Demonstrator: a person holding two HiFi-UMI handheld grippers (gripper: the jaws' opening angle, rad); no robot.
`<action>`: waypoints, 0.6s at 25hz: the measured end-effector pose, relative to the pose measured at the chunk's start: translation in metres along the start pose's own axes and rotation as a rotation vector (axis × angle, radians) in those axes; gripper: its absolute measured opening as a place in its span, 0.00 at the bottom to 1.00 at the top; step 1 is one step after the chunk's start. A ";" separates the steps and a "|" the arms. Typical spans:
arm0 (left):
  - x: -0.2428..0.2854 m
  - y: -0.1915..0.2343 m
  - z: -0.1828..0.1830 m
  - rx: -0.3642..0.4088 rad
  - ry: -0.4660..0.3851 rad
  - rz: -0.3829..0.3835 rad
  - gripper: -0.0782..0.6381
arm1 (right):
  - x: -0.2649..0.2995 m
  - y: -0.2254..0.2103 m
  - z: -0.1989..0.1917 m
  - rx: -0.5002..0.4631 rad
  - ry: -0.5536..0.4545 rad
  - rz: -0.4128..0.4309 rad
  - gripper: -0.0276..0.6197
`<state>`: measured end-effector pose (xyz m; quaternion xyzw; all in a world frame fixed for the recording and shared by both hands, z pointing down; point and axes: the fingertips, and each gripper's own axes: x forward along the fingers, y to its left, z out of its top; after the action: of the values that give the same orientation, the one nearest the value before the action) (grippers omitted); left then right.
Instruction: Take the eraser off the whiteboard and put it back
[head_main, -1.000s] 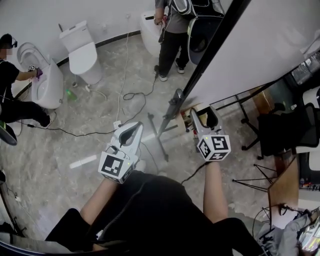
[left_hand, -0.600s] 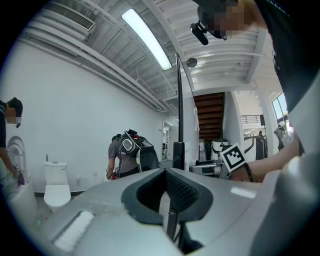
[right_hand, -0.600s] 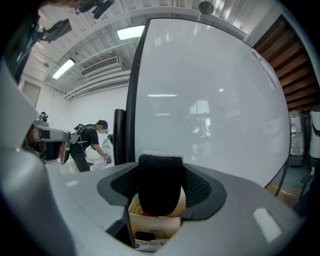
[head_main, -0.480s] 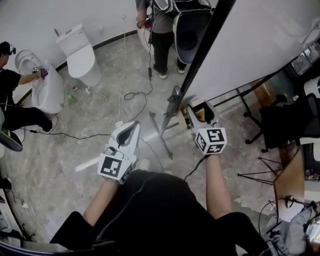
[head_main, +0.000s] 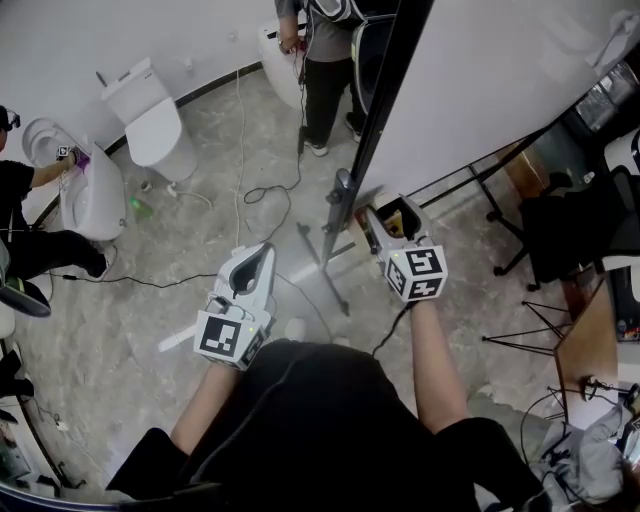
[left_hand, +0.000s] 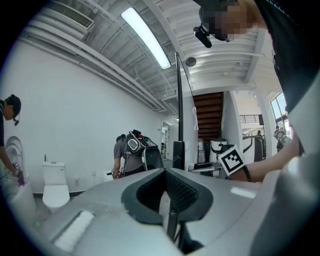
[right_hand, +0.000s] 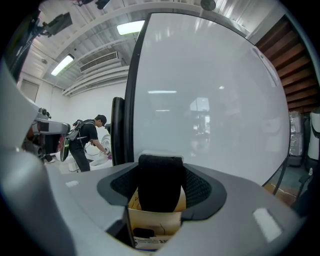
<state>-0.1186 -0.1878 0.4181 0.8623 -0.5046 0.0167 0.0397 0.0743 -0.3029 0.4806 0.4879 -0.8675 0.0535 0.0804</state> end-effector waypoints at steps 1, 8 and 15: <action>0.000 0.000 0.000 -0.002 0.000 0.001 0.12 | 0.001 0.000 -0.002 -0.003 0.006 0.000 0.46; 0.000 0.005 -0.002 0.005 0.005 -0.001 0.12 | 0.005 0.005 -0.013 -0.040 0.051 -0.001 0.46; 0.000 0.006 -0.003 -0.001 0.010 0.005 0.12 | 0.010 0.008 -0.024 -0.086 0.106 -0.008 0.46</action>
<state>-0.1240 -0.1909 0.4214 0.8610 -0.5064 0.0210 0.0424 0.0643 -0.3028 0.5057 0.4838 -0.8617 0.0418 0.1474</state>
